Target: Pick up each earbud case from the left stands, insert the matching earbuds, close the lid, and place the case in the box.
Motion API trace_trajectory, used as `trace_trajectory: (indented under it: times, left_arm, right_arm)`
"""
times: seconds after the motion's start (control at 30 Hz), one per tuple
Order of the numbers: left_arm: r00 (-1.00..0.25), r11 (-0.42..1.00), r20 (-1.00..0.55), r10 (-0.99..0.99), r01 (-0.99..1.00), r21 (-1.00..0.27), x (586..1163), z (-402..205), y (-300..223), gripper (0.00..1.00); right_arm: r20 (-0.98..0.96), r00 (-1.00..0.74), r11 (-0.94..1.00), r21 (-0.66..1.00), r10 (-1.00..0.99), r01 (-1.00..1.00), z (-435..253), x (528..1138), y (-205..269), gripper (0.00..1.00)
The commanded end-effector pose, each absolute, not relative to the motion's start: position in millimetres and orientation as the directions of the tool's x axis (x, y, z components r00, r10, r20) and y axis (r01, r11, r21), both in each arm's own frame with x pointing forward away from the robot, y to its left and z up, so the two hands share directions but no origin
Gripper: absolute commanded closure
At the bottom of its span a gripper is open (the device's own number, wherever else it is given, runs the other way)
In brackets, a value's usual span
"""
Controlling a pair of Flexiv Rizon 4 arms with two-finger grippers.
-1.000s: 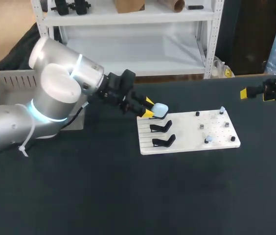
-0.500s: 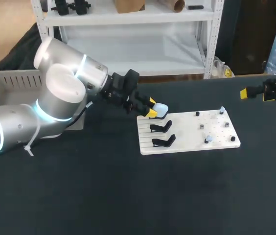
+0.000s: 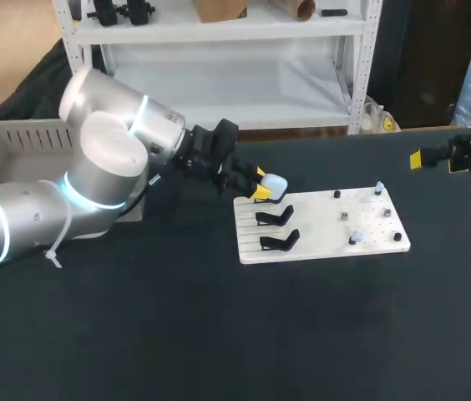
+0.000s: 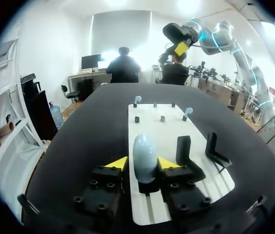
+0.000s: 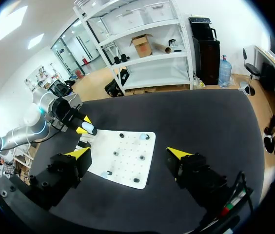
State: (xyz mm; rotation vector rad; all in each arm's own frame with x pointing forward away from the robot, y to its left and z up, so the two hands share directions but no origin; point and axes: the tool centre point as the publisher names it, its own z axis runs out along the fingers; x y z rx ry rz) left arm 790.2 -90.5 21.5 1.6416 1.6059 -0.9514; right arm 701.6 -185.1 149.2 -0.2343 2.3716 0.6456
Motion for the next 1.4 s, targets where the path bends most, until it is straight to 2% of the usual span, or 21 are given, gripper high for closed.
trace_trajectory:
  times: [0.03, 0.3, 0.73, 1.1, 1.2, 1.3, 1.37, 1.4]
  left_arm:
    - [-0.012, -0.034, -0.854, 0.521, 0.999, -0.035, 785.7, 19.6, -88.6, 0.62]
    - [-0.028, -0.020, -0.862, 0.505, 0.999, -0.045, 781.9, 17.4, -84.3, 0.57]
    - [-0.025, 0.000, -0.873, 0.488, 1.000, -0.028, 782.3, 17.3, -88.6, 0.58]
    - [-0.029, 0.006, -0.876, 0.481, 1.000, -0.030, 782.2, 17.5, -91.7, 0.63]
    - [-0.030, 0.005, -0.878, 0.478, 1.000, -0.031, 781.9, 18.4, -92.4, 0.65]
    - [-0.027, 0.004, -0.879, 0.476, 1.000, -0.029, 781.2, 18.9, -92.8, 0.72]
    - [-0.026, 0.003, -0.879, 0.476, 1.000, -0.028, 780.6, 19.1, -92.9, 0.80]
    - [-0.025, 0.003, -0.879, 0.475, 1.000, -0.027, 779.9, 19.3, -92.5, 0.88]
  right_arm:
    - [-0.643, -0.766, 0.862, 0.389, 0.000, -0.326, 148.7, 702.1, -185.3, 0.00]
    - [-0.643, -0.766, 0.862, 0.389, 0.000, -0.326, 148.7, 702.1, -185.3, 0.00]
    - [-0.643, -0.766, 0.862, 0.389, 0.000, -0.326, 148.7, 702.1, -185.3, 0.00]
    - [-0.643, -0.766, 0.862, 0.389, 0.000, -0.326, 148.7, 702.1, -185.3, 0.00]
    - [-0.643, -0.766, 0.862, 0.389, 0.000, -0.326, 148.7, 702.1, -185.3, 0.00]
    - [-0.643, -0.766, 0.862, 0.389, 0.000, -0.326, 148.7, 702.1, -185.3, 0.00]
    - [-0.643, -0.766, 0.862, 0.389, 0.000, -0.326, 148.7, 702.1, -185.3, 0.00]
    - [-0.643, -0.766, 0.862, 0.389, 0.000, -0.326, 148.7, 702.1, -185.3, 0.00]
